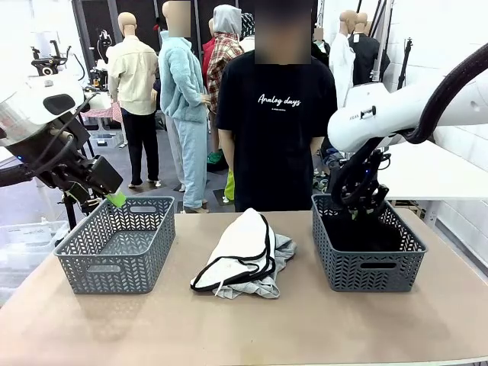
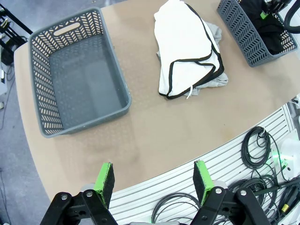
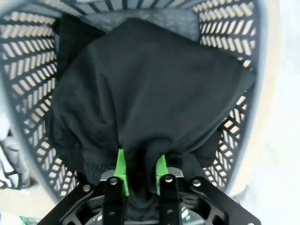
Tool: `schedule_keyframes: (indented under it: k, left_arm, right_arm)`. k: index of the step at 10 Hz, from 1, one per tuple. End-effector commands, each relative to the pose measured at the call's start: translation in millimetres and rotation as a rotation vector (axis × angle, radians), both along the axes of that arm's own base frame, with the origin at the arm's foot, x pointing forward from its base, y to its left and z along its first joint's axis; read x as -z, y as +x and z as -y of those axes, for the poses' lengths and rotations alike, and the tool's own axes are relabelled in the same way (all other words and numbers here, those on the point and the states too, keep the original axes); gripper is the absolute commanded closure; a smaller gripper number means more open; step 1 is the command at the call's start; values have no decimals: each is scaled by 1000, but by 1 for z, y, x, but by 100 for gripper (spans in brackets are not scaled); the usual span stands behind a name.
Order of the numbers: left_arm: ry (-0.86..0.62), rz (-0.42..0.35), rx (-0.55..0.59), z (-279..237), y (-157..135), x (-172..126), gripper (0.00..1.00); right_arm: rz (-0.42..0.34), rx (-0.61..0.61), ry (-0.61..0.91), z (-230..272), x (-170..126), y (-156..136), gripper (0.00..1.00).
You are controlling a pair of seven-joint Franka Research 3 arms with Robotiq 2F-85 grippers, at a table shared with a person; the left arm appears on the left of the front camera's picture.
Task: Sort the tops and bottoms.
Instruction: Sort the clothes according to human instructions.
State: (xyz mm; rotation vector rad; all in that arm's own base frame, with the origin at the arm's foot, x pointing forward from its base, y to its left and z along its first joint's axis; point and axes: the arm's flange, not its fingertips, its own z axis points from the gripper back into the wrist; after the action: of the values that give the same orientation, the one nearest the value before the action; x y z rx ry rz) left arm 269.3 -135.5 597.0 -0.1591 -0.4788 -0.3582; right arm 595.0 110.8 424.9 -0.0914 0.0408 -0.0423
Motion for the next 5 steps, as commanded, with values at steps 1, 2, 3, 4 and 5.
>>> schedule_keyframes:
  k: [1, 2, 3, 4, 5]
  left_arm:
    - [-2, -8, 5, -2, -1, 0, 13]
    - [-2, -8, 5, -2, -1, 0, 13]
    - [-2, -8, 5, -2, -1, 0, 13]
    - [-2, -8, 5, -2, -1, 0, 13]
    - [-2, -8, 5, -2, -1, 0, 13]
  right_arm:
    - [14, -14, -2, -6, -20, -10, 31]
    - [25, -5, -8, -9, -26, -14, 12]
    - [22, -6, -6, -10, -26, -14, 0]
    - [18, -1, -2, -11, -26, -14, 0]
    - [21, 1, -3, -12, -28, -16, 0]
